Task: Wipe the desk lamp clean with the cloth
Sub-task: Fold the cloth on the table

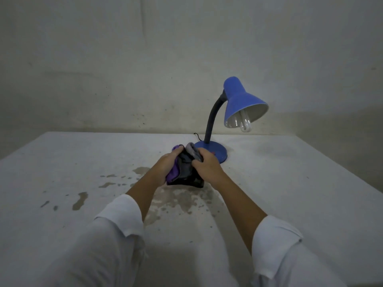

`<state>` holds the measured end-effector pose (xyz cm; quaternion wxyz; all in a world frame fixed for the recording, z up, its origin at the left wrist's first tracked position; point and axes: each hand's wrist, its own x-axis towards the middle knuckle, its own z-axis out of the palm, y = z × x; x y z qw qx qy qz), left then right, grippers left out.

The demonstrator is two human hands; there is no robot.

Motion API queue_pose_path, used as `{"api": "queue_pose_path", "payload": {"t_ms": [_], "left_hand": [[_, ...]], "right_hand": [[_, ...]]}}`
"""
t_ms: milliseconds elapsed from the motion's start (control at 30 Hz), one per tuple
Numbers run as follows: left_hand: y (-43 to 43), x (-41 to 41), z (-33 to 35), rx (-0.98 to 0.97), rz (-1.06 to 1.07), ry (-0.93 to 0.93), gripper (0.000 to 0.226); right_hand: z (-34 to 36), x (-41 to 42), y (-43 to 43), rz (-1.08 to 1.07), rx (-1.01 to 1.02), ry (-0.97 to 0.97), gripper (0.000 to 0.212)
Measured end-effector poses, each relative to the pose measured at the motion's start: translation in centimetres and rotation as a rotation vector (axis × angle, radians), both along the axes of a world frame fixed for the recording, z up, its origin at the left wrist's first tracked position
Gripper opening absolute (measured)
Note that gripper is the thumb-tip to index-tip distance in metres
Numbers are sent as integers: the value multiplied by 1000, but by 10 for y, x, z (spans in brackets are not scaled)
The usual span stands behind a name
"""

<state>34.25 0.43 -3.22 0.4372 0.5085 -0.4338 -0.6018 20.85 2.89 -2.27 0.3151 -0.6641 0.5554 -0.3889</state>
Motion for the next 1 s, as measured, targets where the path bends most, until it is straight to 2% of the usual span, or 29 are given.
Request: {"api": "queue_pose_path", "payload": {"t_ms": [133,267,400,600,733,900,967,1000], "left_hand": [[-12,30,-3,4,19,-116,47],[-27,64,-9,-39,137,-247,26],[-46,106,-16,-64,264,-401,45],[-58,146,-25,-58,359,-507,39],[-56,147,-22,-70,323,-489,45],[-46,131,-6,18,207,-265,35],[-53,132,-4,45,121,-338,48],[-57,132,-4,48,70,-435,57]], "right_hand": [[-7,31,-19,-52,92,-93,24],[-17,59,-36,-113,189,-255,37],[-28,81,-52,-149,228,-324,38],[-40,103,-65,-110,191,-289,37],[-43,110,-69,-74,126,-254,34],[-42,118,-74,-18,60,-236,49],[-41,120,-75,-4,47,-241,59],[-41,121,-76,9,39,-236,63]]}}
